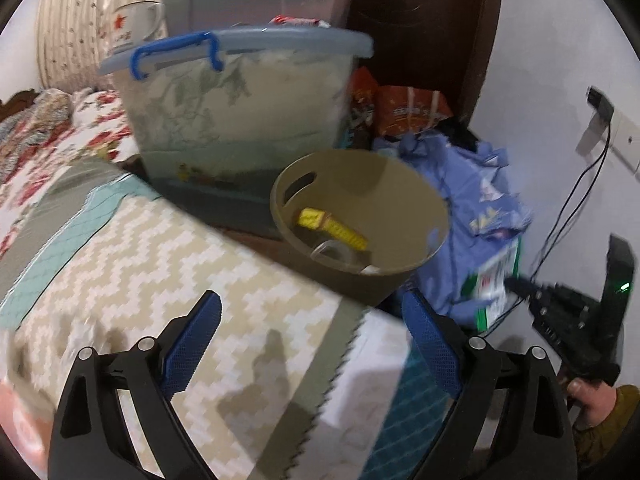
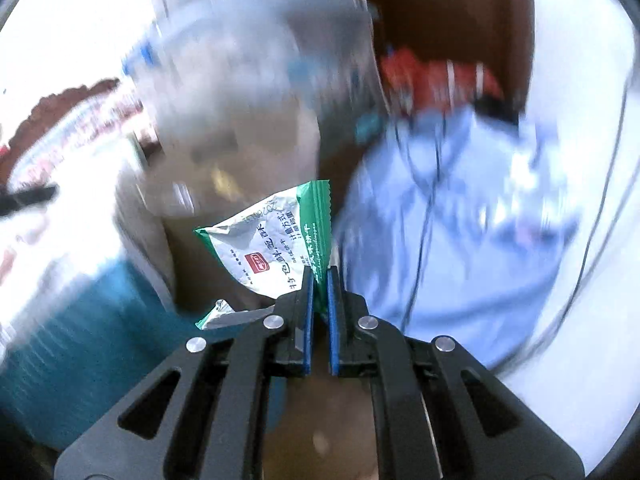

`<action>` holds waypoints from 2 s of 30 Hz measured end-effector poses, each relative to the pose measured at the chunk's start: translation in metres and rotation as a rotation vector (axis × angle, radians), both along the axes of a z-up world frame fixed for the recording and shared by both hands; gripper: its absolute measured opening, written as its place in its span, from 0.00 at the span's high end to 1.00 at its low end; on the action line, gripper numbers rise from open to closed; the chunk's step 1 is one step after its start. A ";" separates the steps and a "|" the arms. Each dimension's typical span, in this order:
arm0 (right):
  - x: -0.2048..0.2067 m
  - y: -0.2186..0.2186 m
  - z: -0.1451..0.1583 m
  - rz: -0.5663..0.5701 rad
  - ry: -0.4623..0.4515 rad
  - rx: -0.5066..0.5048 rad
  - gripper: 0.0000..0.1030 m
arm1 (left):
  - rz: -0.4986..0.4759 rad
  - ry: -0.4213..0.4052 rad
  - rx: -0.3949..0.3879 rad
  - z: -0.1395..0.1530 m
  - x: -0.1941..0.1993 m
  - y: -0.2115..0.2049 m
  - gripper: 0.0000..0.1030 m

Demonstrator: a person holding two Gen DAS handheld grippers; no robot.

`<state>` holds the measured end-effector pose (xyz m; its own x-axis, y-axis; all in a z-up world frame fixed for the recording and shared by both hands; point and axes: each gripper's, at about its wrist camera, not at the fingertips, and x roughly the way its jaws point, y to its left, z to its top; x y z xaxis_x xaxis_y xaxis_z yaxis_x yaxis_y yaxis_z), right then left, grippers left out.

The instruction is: Collect trash

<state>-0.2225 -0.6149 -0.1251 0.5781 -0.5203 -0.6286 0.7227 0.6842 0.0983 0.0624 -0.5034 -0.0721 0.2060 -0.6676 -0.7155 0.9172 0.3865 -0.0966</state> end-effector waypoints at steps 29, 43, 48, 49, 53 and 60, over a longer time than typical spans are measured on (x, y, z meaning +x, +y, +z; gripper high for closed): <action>0.130 0.007 0.039 0.128 -0.100 -0.002 0.19 | 0.252 0.148 -0.109 0.023 0.075 0.048 0.09; 0.187 0.128 0.048 0.411 -0.144 0.108 0.18 | 0.624 0.031 -0.138 0.055 0.093 0.298 0.09; 0.212 0.171 0.042 0.529 -0.111 0.140 0.21 | 0.693 0.052 -0.116 0.043 0.097 0.347 0.10; 0.217 0.182 0.041 0.557 -0.103 0.149 0.22 | 0.701 0.053 -0.110 0.040 0.097 0.354 0.10; 0.234 0.208 0.042 0.637 -0.083 0.153 0.23 | 0.671 0.099 -0.120 0.034 0.096 0.357 0.13; 0.275 0.200 0.039 0.599 -0.023 0.169 0.23 | 0.549 0.234 -0.060 0.003 0.111 0.300 0.36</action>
<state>0.0523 -0.4146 -0.0864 0.7533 0.0041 -0.6577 0.2144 0.9438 0.2515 0.1732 -0.2036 -0.0687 0.3738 -0.5486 -0.7479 0.5370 0.7855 -0.3077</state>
